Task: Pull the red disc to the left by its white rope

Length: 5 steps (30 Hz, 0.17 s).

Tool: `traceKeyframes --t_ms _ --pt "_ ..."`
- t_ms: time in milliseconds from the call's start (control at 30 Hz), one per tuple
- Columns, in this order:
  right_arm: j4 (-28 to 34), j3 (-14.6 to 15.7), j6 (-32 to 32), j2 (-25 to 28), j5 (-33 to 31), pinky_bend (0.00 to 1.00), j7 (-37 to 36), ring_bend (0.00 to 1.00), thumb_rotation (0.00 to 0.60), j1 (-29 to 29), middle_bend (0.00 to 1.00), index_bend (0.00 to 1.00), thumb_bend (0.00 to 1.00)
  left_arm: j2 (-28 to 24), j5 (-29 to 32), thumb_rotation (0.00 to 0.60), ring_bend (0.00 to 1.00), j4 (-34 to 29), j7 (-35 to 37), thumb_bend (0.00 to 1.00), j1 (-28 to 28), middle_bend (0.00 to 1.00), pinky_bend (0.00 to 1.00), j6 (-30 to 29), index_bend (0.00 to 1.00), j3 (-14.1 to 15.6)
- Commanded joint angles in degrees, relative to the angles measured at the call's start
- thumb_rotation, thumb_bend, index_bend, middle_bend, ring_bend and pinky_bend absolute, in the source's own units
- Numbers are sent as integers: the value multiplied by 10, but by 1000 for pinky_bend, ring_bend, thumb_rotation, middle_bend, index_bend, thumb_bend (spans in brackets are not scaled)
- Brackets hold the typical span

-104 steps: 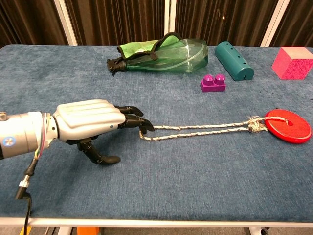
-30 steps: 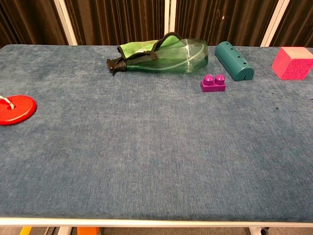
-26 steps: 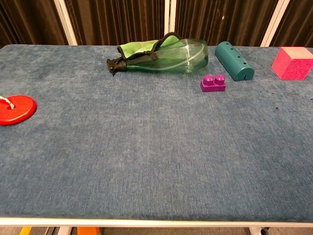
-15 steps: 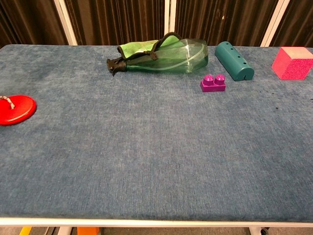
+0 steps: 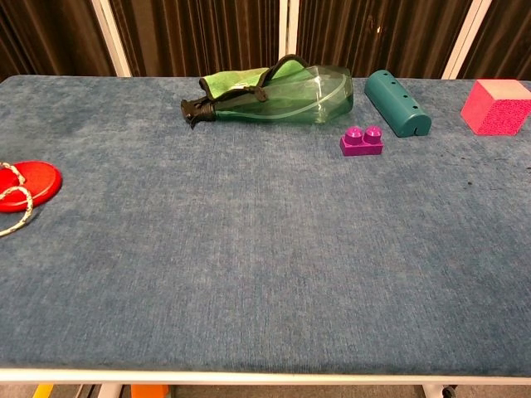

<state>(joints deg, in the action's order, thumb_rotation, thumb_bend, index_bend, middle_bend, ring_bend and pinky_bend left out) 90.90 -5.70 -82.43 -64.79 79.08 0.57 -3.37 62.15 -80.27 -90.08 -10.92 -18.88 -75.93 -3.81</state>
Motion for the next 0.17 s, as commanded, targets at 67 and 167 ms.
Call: traceKeyframes --t_ms 67,167 --pt "7 2 -5 2 8 0 4 0 600 1 0 0 248 17 -11 600 0 1 -11 149 88 34 166 -101 65 39" --pt "10 2 -3 0 9 0 7 0 600 -1 0 0 247 34 -30 600 0 19 -20 149 111 35 166 -118 66 60"
